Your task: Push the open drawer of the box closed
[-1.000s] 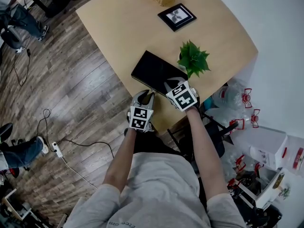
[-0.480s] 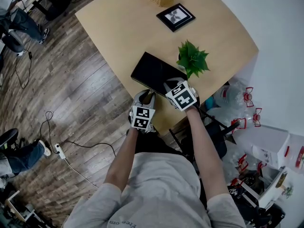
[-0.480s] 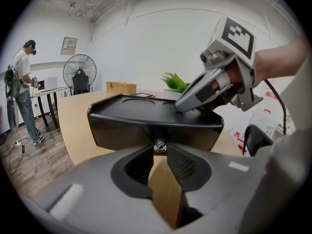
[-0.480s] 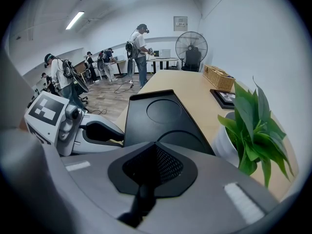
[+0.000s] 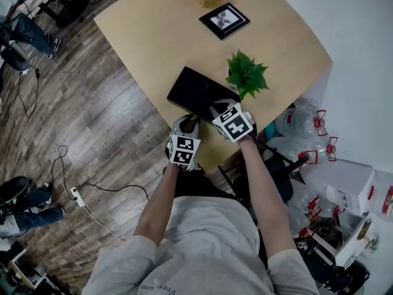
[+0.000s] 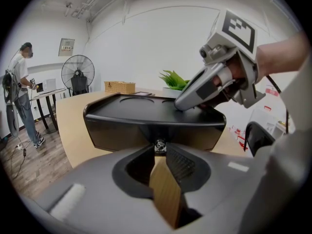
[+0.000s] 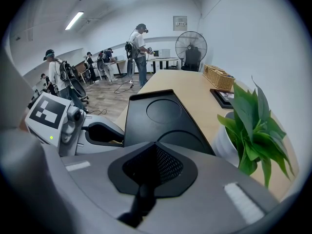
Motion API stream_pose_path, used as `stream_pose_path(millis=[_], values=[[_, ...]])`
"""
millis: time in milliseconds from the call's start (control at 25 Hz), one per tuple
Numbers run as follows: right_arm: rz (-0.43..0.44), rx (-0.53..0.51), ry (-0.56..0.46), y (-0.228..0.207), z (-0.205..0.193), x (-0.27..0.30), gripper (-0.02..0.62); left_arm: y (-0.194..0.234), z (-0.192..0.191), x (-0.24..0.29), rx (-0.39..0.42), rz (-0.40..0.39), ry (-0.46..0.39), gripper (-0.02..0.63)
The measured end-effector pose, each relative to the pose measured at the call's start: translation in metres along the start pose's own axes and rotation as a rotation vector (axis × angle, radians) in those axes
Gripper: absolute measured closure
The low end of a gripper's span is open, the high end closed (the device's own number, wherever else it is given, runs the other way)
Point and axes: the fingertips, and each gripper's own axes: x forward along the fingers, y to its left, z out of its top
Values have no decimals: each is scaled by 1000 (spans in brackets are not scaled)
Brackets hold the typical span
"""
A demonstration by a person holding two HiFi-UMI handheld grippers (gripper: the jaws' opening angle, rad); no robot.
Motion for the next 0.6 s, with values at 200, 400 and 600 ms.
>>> stream_pose_path(millis=[200,400,600], values=[[-2,-2,-5,-1,0,1,595,0,0,1,6,-1,0,482],[-7,-5,-5,0,1,1,595,1,0,0,-2,-6,0,482],[-10,-10,-18,0,1,1,595,0,4,-1,-3,-4,-5,483]])
